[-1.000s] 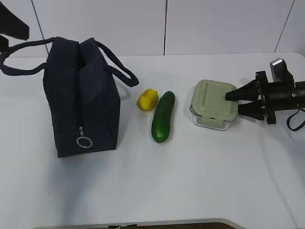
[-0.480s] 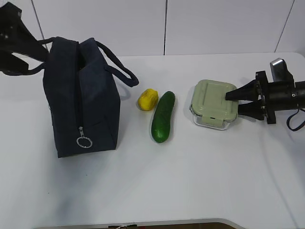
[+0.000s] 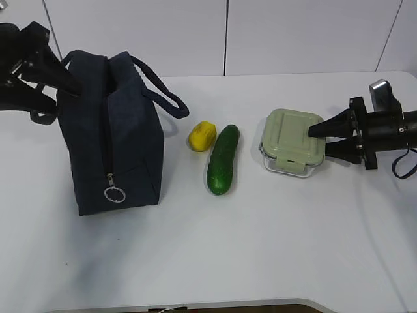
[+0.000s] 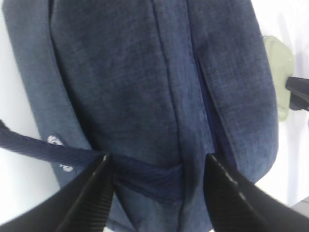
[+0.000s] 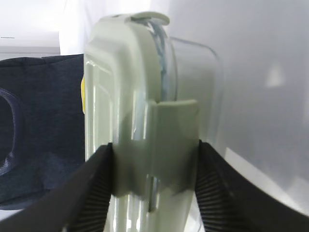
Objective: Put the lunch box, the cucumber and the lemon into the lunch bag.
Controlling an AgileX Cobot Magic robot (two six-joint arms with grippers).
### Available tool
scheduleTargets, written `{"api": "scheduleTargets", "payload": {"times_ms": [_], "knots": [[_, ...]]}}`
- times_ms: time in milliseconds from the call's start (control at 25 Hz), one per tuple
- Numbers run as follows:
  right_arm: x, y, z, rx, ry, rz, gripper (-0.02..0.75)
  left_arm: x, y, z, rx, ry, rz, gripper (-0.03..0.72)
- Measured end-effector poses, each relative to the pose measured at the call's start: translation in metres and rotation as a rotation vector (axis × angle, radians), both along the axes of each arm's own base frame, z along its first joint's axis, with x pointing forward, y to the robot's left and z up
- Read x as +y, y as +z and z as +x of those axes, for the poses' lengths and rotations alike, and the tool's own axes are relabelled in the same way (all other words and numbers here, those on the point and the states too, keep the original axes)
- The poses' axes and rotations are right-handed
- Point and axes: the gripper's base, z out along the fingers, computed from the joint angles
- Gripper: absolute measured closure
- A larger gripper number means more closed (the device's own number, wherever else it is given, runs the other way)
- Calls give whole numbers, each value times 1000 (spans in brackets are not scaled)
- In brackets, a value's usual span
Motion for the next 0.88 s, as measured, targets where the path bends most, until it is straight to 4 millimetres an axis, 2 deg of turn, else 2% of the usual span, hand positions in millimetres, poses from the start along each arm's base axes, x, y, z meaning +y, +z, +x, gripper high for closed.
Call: {"api": "scheduleTargets", "payload": {"times_ms": [200, 280, 520, 640, 880], "knots": [[0, 0, 0, 0, 0, 0, 342, -3, 1, 2, -7, 1, -53, 284], [0, 0, 0, 0, 0, 0, 342, -4, 2, 2, -13, 1, -60, 334], [0, 0, 0, 1, -2, 2, 342, -4, 2, 2, -37, -24, -48, 548], [0, 0, 0, 3, -6, 3, 342, -4, 2, 3, -43, -27, -46, 584], [-2, 11, 2, -19, -28, -25, 342, -3, 2, 4, -54, -21, -41, 596]]}}
